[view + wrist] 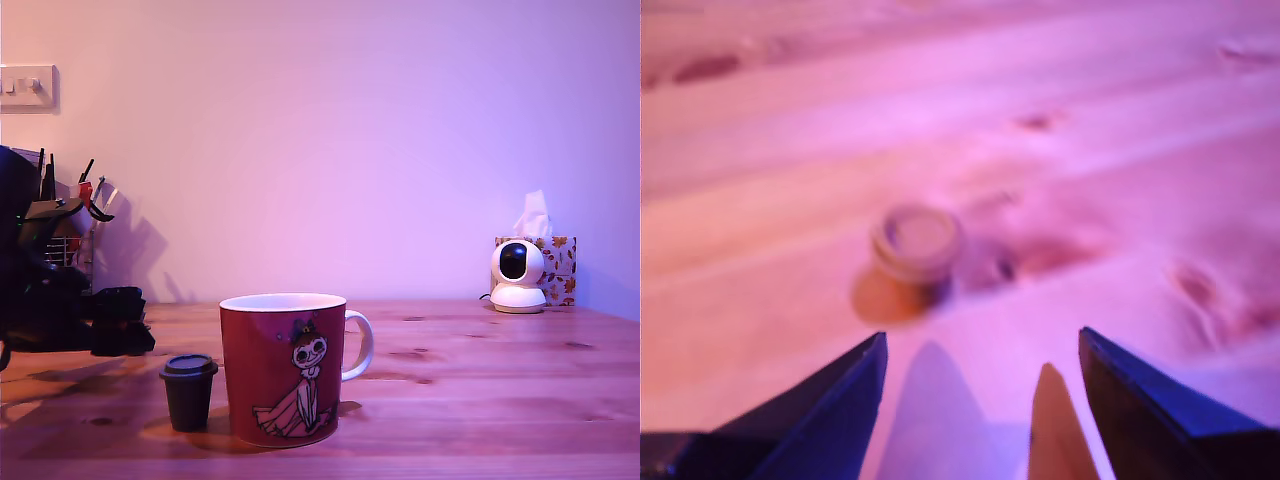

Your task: Pick up the coffee capsules on the table and drop them inside the coffee cup

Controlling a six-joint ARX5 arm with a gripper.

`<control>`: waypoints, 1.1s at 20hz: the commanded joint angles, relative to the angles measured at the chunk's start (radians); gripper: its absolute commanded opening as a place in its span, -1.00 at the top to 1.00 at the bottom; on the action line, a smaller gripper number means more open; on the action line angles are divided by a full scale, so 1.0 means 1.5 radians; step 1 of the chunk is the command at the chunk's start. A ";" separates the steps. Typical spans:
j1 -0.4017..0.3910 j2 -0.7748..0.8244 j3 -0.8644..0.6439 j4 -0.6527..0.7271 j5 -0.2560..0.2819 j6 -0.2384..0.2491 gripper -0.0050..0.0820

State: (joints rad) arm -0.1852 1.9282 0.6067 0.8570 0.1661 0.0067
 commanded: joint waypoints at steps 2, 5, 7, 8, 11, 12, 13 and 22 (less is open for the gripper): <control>0.017 0.034 0.024 0.008 0.005 0.002 -0.39; 0.030 0.060 0.055 0.007 0.037 0.002 -0.39; 0.031 0.073 0.077 0.007 0.054 0.003 -0.39; 0.031 0.078 0.085 0.006 0.058 0.003 -0.39; 0.030 0.099 0.115 -0.010 0.082 0.004 -0.39; 0.030 0.106 0.123 -0.018 0.082 0.005 -0.39; 0.030 0.109 0.125 -0.018 0.082 0.008 -0.39; 0.030 0.116 0.139 -0.038 0.082 0.037 -0.25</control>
State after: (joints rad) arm -0.1371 2.0773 0.8116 0.7956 0.2871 0.0563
